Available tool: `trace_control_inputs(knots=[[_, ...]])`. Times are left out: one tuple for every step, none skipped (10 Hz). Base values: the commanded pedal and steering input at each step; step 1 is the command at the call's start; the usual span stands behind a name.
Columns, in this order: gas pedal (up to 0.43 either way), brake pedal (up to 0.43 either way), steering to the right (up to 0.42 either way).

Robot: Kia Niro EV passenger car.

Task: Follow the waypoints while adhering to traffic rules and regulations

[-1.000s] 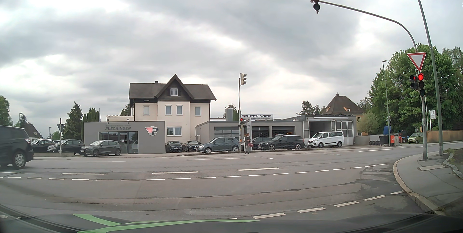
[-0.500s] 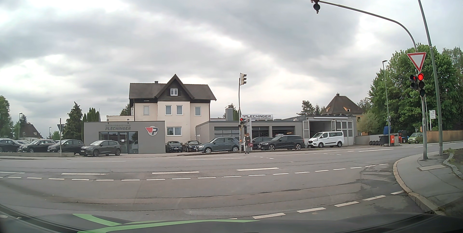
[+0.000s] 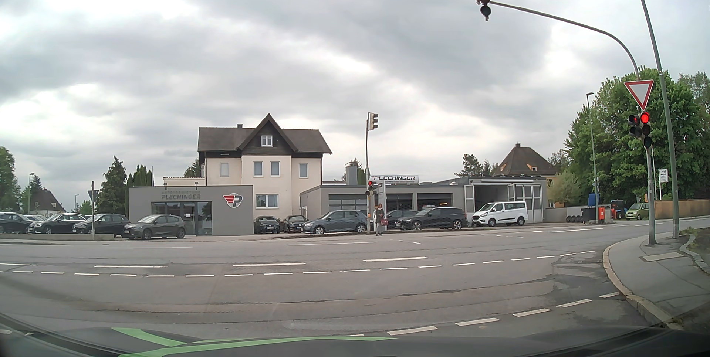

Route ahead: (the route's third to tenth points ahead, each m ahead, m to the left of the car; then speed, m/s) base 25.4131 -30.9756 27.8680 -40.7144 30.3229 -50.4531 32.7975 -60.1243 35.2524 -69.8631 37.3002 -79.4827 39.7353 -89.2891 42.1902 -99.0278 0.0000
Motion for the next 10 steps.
trace_control_inputs(knots=[[0.0, 0.287, 0.101], [0.0, 0.287, 0.101], [0.0, 0.287, 0.101], [0.0, 0.287, 0.101], [0.0, 0.287, 0.101], [0.0, 0.287, 0.101], [0.0, 0.28, 0.101], [0.0, 0.287, 0.101], [0.0, 0.287, 0.101], [0.0, 0.287, 0.101]])
